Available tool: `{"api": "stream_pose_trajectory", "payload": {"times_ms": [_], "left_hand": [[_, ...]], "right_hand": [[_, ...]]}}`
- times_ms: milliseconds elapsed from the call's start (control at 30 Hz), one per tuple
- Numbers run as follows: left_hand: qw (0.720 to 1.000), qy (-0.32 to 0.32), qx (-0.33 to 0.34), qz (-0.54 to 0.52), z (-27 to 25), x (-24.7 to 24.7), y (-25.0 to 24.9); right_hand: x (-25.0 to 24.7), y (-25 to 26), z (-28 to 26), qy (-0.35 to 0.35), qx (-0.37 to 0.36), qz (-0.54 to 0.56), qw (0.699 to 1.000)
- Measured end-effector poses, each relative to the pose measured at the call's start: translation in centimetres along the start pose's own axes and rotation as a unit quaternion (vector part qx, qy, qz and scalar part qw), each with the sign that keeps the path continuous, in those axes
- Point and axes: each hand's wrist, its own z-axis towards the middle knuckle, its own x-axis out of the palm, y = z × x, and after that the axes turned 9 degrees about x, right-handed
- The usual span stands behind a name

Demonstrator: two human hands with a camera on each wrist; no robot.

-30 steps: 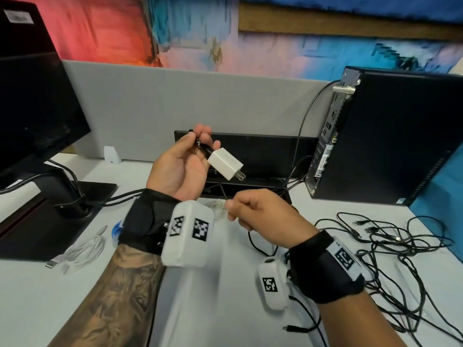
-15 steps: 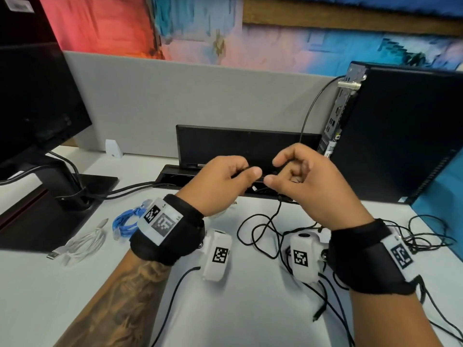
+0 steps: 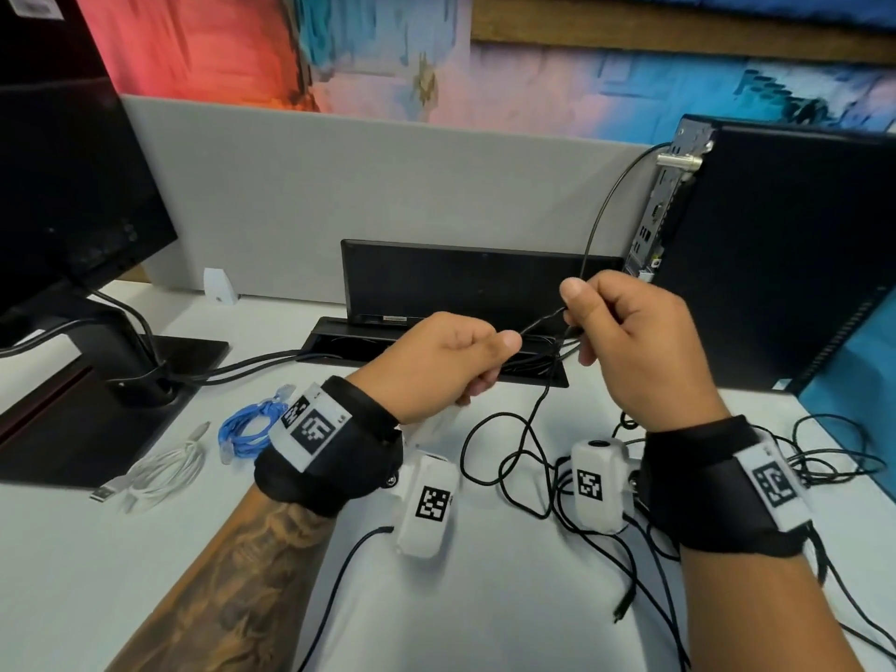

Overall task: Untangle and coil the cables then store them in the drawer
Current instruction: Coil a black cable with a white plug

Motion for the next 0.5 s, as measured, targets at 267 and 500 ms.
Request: {"api": "stream_pose_trajectory", "payload": {"times_ms": [267,500], "left_hand": [[0.844,0.009,-0.049,-0.534,0.4,-1.4,-0.5],[0.775,-0.029,-0.024,-0.631,0.4,-4.3,0.2]], "right_hand": [[4.7,0.2,-0.7,0.205,0.143,0.451,0.857],[5.0,0.5,-0.9,0.255,0.178,0.464,0.83]]}}
